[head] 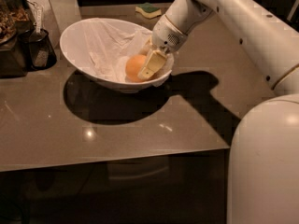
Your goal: Pick orange from white bowl
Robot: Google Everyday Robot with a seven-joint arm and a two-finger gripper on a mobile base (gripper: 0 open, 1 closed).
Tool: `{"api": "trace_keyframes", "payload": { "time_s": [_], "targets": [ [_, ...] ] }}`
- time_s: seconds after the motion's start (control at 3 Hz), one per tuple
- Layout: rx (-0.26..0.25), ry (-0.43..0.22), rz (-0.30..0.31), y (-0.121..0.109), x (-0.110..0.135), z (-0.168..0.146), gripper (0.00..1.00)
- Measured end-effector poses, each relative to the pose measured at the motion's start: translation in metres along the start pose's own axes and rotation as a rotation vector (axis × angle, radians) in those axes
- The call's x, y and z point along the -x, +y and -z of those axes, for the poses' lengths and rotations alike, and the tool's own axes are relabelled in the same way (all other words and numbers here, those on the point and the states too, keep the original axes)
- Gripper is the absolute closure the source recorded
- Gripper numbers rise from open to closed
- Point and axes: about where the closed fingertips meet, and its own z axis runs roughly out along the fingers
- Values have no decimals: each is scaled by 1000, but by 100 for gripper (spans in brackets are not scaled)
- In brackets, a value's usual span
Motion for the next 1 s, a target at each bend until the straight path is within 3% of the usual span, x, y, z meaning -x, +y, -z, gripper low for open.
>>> {"api": "trace_keyframes", "payload": {
  "time_s": [0.67,1.0],
  "targets": [
    [19,-3,-14,6,-5,-1,100],
    [31,2,-28,6,-9,-2,100]
  ]
}}
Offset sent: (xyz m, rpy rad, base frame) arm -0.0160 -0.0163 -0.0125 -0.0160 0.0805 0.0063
